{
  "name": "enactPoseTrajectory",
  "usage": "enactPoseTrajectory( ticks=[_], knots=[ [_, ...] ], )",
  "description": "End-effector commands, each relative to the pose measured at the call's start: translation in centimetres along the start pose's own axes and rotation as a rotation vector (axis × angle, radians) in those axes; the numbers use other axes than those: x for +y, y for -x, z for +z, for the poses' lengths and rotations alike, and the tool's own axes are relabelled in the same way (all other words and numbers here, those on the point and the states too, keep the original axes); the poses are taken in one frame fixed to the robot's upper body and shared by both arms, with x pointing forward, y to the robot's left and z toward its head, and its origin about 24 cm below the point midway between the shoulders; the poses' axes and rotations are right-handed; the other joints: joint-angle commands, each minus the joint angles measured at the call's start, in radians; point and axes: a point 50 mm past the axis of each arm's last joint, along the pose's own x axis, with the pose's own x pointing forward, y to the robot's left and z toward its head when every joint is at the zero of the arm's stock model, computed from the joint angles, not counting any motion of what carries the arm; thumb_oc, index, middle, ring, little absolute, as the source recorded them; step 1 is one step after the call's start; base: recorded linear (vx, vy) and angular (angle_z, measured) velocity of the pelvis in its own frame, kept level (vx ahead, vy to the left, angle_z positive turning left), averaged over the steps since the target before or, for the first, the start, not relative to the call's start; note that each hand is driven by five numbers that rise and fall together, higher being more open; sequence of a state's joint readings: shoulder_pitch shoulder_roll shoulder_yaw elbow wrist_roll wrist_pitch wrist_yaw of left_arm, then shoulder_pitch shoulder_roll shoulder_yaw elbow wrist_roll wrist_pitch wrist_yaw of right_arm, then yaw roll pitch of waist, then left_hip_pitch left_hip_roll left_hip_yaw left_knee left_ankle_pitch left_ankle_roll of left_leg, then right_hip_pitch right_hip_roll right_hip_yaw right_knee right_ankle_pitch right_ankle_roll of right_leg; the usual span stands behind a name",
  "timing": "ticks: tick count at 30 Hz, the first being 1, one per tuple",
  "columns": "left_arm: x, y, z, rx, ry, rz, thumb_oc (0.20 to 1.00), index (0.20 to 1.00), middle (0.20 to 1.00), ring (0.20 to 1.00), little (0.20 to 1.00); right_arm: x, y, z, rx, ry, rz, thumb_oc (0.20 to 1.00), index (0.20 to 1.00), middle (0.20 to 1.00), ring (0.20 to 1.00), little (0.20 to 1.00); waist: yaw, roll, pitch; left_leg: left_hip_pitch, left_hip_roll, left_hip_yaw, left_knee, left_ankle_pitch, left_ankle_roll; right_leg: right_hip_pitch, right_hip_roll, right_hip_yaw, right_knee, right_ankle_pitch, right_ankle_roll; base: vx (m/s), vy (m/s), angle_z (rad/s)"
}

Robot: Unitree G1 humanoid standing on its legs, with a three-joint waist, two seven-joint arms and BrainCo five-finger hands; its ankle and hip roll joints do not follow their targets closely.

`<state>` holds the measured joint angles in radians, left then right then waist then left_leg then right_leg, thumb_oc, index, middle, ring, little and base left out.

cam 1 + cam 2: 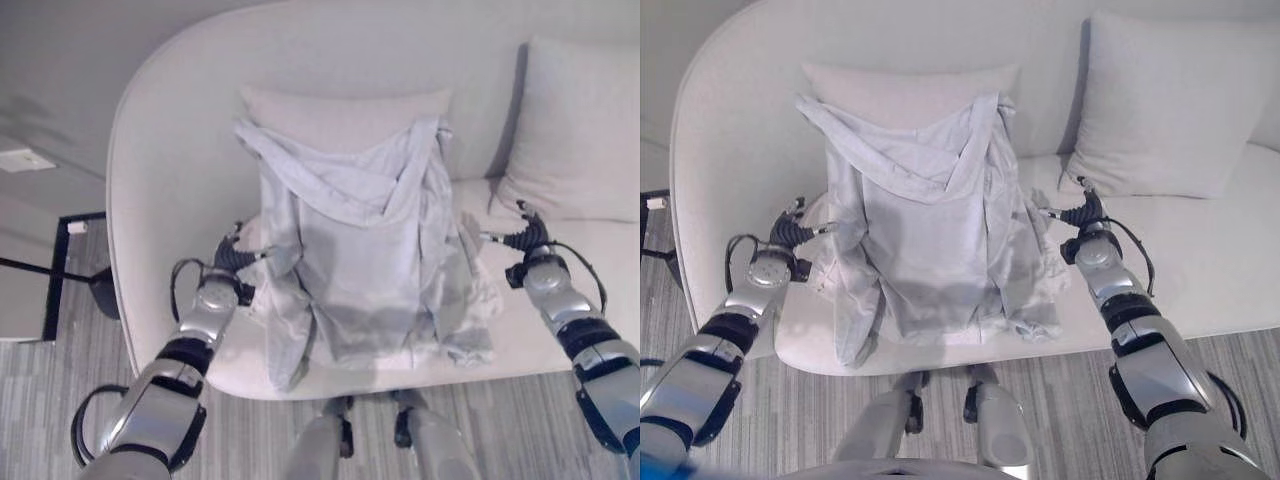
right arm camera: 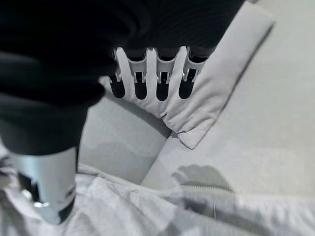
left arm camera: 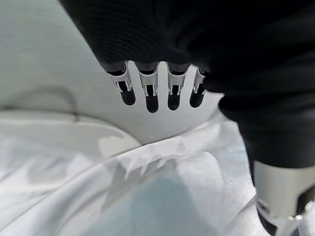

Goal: Hang the clothes on the sofa on the clothes rack.

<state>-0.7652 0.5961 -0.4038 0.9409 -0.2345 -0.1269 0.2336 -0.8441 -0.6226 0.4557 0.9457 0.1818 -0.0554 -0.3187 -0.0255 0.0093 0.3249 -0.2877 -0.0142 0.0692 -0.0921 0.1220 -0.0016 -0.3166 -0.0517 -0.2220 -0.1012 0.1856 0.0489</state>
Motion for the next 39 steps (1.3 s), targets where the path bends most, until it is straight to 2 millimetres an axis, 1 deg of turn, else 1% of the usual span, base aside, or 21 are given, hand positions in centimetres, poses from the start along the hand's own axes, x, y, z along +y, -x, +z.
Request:
enactPoseTrajectory(
  ticks=[1, 2, 3, 5, 6, 7, 8, 9, 10, 11, 12, 14, 17, 19, 20, 23, 24, 27, 31, 34, 39],
  knots=[
    [1.9, -1.3, 2.6, -0.073, 0.017, 0.08, 1.0, 1.0, 1.0, 1.0, 1.0, -2.2, -1.0, 2.0, -0.062, -0.027, -0.07, 1.0, 1.0, 1.0, 1.0, 1.0, 0.003, 0.006, -0.057, -0.038, 0.012, -0.043, 0.005, 0.019, -0.103, -0.03, -0.058, 0.073, 0.014, -0.009, 0.174, -0.04, -0.026, 0.05],
    [2.1, -1.6, 3.5, -0.091, 0.01, 0.082, 1.0, 1.0, 1.0, 1.0, 1.0, -2.6, -1.3, 2.9, -0.082, -0.021, -0.08, 1.0, 1.0, 1.0, 1.0, 1.0, 0.002, 0.007, -0.054, -0.053, 0.012, -0.041, 0.005, 0.025, -0.106, -0.044, -0.056, 0.073, 0.014, -0.004, 0.175, -0.06, -0.043, 0.03],
    [2.6, -2.3, 5.7, -0.141, -0.007, 0.096, 1.0, 1.0, 1.0, 1.0, 1.0, -3.1, -1.8, 4.8, -0.127, -0.032, -0.095, 1.0, 1.0, 1.0, 1.0, 1.0, 0.001, 0.008, -0.048, -0.078, 0.008, -0.039, 0.005, 0.034, -0.11, -0.069, -0.053, 0.076, 0.014, 0.004, 0.178, -0.06, -0.039, 0.02],
    [3.1, -2.8, 7.5, -0.178, -0.023, 0.111, 1.0, 1.0, 1.0, 1.0, 1.0, -3.8, -2.3, 6.7, -0.172, -0.027, -0.113, 1.0, 1.0, 1.0, 1.0, 1.0, -0.001, 0.01, -0.045, -0.105, 0.006, -0.037, 0.005, 0.042, -0.114, -0.098, -0.052, 0.076, 0.014, 0.013, 0.182, -0.03, -0.017, 0.01],
    [3.1, -2.8, 7.6, -0.179, -0.023, 0.111, 1.0, 1.0, 1.0, 1.0, 1.0, -3.8, -2.3, 6.7, -0.172, -0.027, -0.114, 1.0, 1.0, 1.0, 1.0, 1.0, -0.001, 0.01, -0.045, -0.107, 0.006, -0.037, 0.005, 0.042, -0.114, -0.1, -0.052, 0.076, 0.014, 0.013, 0.182, -0.04, -0.016, 0.0],
    [3.6, -3.1, 9.0, -0.204, -0.019, 0.127, 1.0, 1.0, 1.0, 1.0, 1.0, -4.2, -2.5, 8.1, -0.204, -0.017, -0.125, 1.0, 1.0, 1.0, 1.0, 1.0, -0.003, 0.013, -0.044, -0.128, 0.004, -0.036, 0.005, 0.048, -0.117, -0.123, -0.05, 0.078, 0.014, 0.018, 0.184, 0.0, 0.0, 0.0],
    [3.6, -3.1, 9.0, -0.204, -0.019, 0.128, 1.0, 1.0, 1.0, 1.0, 1.0, -4.2, -2.5, 8.1, -0.204, -0.017, -0.125, 1.0, 1.0, 1.0, 1.0, 1.0, -0.003, 0.013, -0.045, -0.129, 0.004, -0.036, 0.005, 0.048, -0.117, -0.123, -0.051, 0.078, 0.014, 0.018, 0.184, 0.0, 0.0, 0.0],
    [4.0, -3.3, 10.2, -0.222, -0.03, 0.135, 1.0, 1.0, 1.0, 1.0, 1.0, -4.5, -2.8, 9.4, -0.235, 0.013, -0.131, 1.0, 1.0, 1.0, 1.0, 1.0, -0.003, 0.015, -0.041, -0.139, 0.003, -0.034, 0.005, 0.049, -0.118, -0.136, -0.048, 0.083, 0.014, 0.019, 0.184, 0.0, 0.0, 0.0],
    [4.3, -3.5, 10.5, -0.225, -0.045, 0.138, 1.0, 1.0, 1.0, 1.0, 1.0, -4.7, -2.8, 10.0, -0.25, 0.037, -0.134, 1.0, 1.0, 1.0, 1.0, 1.0, -0.003, 0.015, -0.043, -0.145, 0.002, -0.034, 0.005, 0.051, -0.119, -0.143, -0.048, 0.082, 0.014, 0.021, 0.185, 0.0, 0.0, 0.0],
    [4.3, -3.5, 10.5, -0.226, -0.045, 0.139, 1.0, 1.0, 1.0, 1.0, 1.0, -4.7, -2.8, 10.1, -0.251, 0.037, -0.135, 1.0, 1.0, 1.0, 1.0, 1.0, -0.004, 0.015, -0.044, -0.149, 0.001, -0.034, 0.005, 0.054, -0.119, -0.147, -0.049, 0.082, 0.014, 0.023, 0.185, 0.0, 0.0, 0.0],
    [4.7, -3.7, 11.7, -0.24, -0.078, 0.146, 1.0, 1.0, 1.0, 1.0, 1.0, -4.9, -3.0, 11.5, -0.286, 0.063, -0.134, 1.0, 1.0, 1.0, 1.0, 1.0, -0.004, 0.015, -0.043, -0.157, 0.001, -0.032, 0.005, 0.055, -0.121, -0.157, -0.048, 0.084, 0.014, 0.025, 0.186, 0.0, 0.0, 0.0],
    [5.1, -3.8, 12.2, -0.245, -0.082, 0.151, 1.0, 1.0, 1.0, 1.0, 1.0, -5.0, -3.0, 12.3, -0.305, 0.068, -0.133, 1.0, 1.0, 1.0, 1.0, 1.0, -0.004, 0.015, -0.044, -0.165, -0.001, -0.031, 0.005, 0.057, -0.122, -0.168, -0.046, 0.087, 0.014, 0.029, 0.188, 0.0, 0.0, 0.0],
    [5.1, -3.9, 13.2, -0.26, -0.079, 0.144, 1.0, 1.0, 1.0, 1.0, 1.0, -4.9, -3.0, 14.2, -0.352, 0.077, -0.11, 1.0, 1.0, 1.0, 1.0, 1.0, -0.006, 0.013, -0.049, -0.176, -0.003, -0.031, 0.005, 0.059, -0.122, -0.182, -0.046, 0.09, 0.014, 0.035, 0.188, 0.0, 0.0, 0.0],
    [5.1, -3.9, 13.2, -0.26, -0.079, 0.144, 1.0, 1.0, 1.0, 1.0, 1.0, -4.9, -3.0, 14.2, -0.352, 0.077, -0.11, 1.0, 1.0, 1.0, 1.0, 1.0, -0.006, 0.013, -0.049, -0.176, -0.003, -0.031, 0.005, 0.059, -0.122, -0.182, -0.046, 0.09, 0.014, 0.035, 0.188, 0.0, 0.0, 0.0],
    [4.8, -3.9, 13.1, -0.257, -0.08, 0.135, 1.0, 1.0, 1.0, 1.0, 1.0, -4.6, -2.9, 14.8, -0.368, 0.083, -0.094, 1.0, 1.0, 1.0, 1.0, 1.0, -0.007, 0.012, -0.051, -0.177, -0.003, -0.032, 0.005, 0.059, -0.122, -0.184, -0.044, 0.09, 0.014, 0.034, 0.188, 0.0, 0.0, 0.0],
    [4.5, -3.9, 13.0, -0.254, -0.103, 0.124, 1.0, 1.0, 1.0, 1.0, 1.0, -4.3, -2.8, 15.1, -0.379, 0.092, -0.073, 1.0, 1.0, 1.0, 1.0, 1.0, -0.008, 0.009, -0.05, -0.175, -0.001, -0.032, 0.005, 0.059, -0.123, -0.183, -0.044, 0.091, 0.014, 0.035, 0.187, 0.01, -0.006, 0.0],
    [4.3, -3.9, 12.8, -0.249, -0.148, 0.112, 1.0, 1.0, 1.0, 1.0, 1.0, -4.0, -2.8, 15.3, -0.389, 0.096, -0.059, 1.0, 1.0, 1.0, 1.0, 1.0, -0.008, 0.008, -0.048, -0.17, -0.001, -0.033, 0.005, 0.059, -0.122, -0.179, -0.043, 0.092, 0.014, 0.034, 0.187, 0.0, 0.0, 0.0],
    [4.1, -3.9, 12.5, -0.244, -0.182, 0.102, 1.0, 1.0, 1.0, 1.0, 1.0, -3.7, -2.7, 15.4, -0.398, 0.109, -0.035, 1.0, 1.0, 1.0, 1.0, 1.0, -0.007, 0.006, -0.045, -0.168, -0.001, -0.036, 0.005, 0.059, -0.121, -0.176, -0.042, 0.092, 0.014, 0.033, 0.186, 0.0, 0.0, 0.0],
    [4.1, -3.9, 11.7, -0.219, -0.209, 0.093, 1.0, 1.0, 1.0, 1.0, 1.0, -3.1, -2.6, 15.4, -0.405, 0.131, -0.005, 1.0, 1.0, 1.0, 1.0, 1.0, -0.004, 0.002, -0.041, -0.165, -0.002, -0.038, 0.005, 0.059, -0.121, -0.173, -0.041, 0.091, 0.014, 0.032, 0.184, 0.0, 0.0, 0.0],
    [4.4, -4.0, 11.1, -0.189, -0.262, 0.092, 1.0, 1.0, 1.0, 1.0, 1.0, -2.9, -2.6, 15.3, -0.398, 0.135, 0.013, 1.0, 1.0, 1.0, 1.0, 1.0, -0.006, -0.002, -0.035, -0.167, 0.0, -0.037, 0.005, 0.06, -0.121, -0.176, -0.04, 0.09, 0.014, 0.036, 0.184, 0.0, 0.0, 0.0],
    [4.5, -4.0, 11.0, -0.181, -0.306, 0.094, 1.0, 1.0, 1.0, 1.0, 1.0, -2.8, -2.7, 14.9, -0.383, 0.119, 0.022, 1.0, 1.0, 1.0, 1.0, 1.0, -0.009, -0.005, -0.03, -0.172, -0.001, -0.038, 0.005, 0.062, -0.121, -0.18, -0.04, 0.09, 0.014, 0.037, 0.184, 0.0, 0.0, 0.0]
  ],
)
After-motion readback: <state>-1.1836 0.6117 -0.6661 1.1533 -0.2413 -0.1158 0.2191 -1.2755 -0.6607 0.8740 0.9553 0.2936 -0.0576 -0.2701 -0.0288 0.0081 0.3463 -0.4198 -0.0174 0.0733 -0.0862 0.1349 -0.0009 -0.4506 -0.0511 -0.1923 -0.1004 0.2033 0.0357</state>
